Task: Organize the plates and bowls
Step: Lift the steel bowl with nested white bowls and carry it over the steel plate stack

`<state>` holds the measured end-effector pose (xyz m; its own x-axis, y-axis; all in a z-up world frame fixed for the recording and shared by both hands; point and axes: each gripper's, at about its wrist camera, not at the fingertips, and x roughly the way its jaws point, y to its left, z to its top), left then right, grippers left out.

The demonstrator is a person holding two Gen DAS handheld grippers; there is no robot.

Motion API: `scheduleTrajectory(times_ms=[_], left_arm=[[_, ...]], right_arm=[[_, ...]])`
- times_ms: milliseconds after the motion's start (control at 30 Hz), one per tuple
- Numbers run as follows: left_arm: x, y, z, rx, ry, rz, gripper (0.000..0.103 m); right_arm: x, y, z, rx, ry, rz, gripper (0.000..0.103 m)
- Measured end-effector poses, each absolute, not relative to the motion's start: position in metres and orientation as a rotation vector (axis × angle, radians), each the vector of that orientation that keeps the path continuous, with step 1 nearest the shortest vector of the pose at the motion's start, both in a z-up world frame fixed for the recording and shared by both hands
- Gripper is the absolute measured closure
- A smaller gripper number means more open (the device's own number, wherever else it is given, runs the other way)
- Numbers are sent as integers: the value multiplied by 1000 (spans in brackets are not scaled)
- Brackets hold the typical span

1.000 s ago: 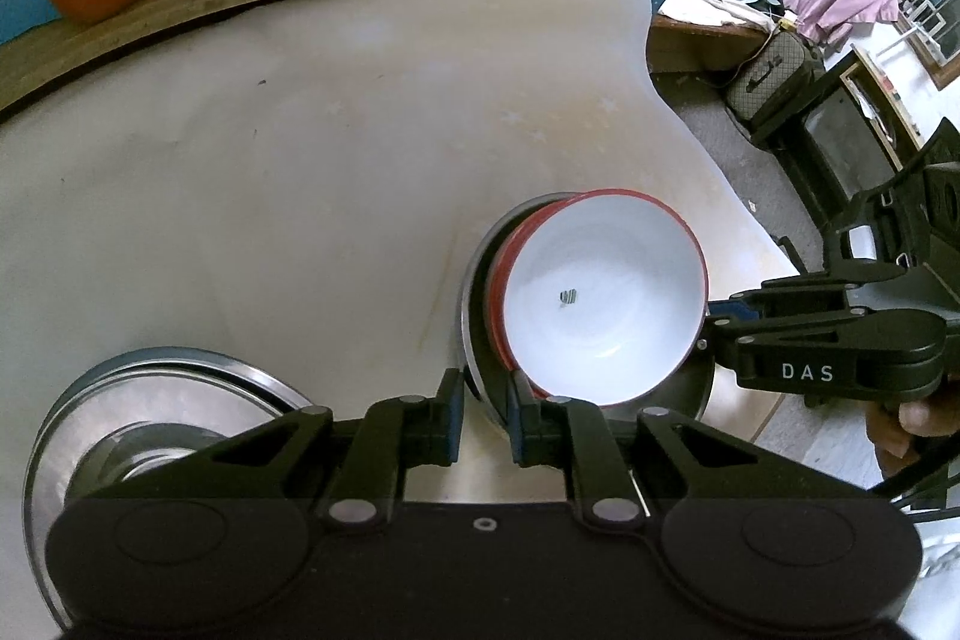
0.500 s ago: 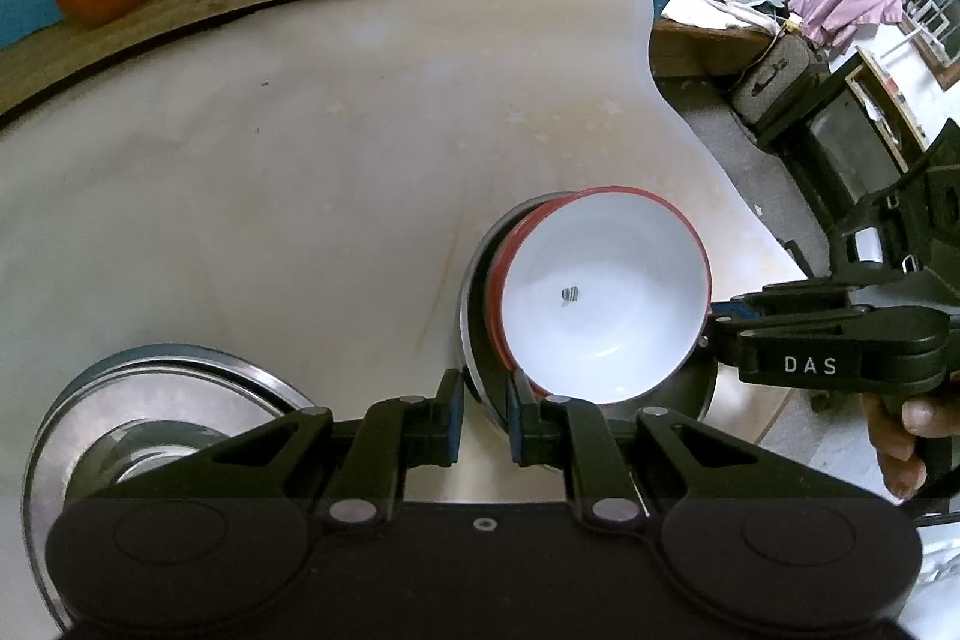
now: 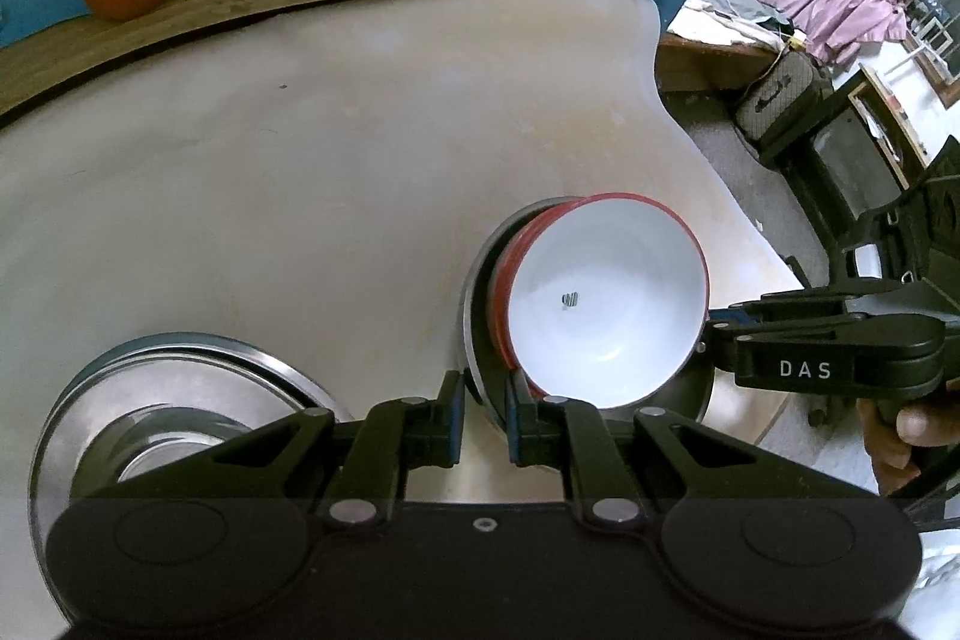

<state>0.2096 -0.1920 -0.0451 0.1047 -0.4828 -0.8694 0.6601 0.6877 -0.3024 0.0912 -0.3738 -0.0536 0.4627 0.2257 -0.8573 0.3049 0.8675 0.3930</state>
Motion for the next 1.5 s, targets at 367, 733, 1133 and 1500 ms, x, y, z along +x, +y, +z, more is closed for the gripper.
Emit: scheduleTrajectory(times_ms=[367, 733, 1133, 1500], left_arm=[[208, -177, -34, 144, 1165, -826, 90], [206, -155, -17, 93, 1131, -774, 90], [207, -121, -4, 31, 1104, -694, 90], [208, -93, 3, -16, 1086, -611, 90]], right_arm=[[97, -369, -46, 525, 1081, -31, 87], [111, -357, -33, 495, 1058, 14, 87], [136, -341, -25, 453, 1057, 90, 87], [158, -320, -23, 403, 1058, 179, 87]])
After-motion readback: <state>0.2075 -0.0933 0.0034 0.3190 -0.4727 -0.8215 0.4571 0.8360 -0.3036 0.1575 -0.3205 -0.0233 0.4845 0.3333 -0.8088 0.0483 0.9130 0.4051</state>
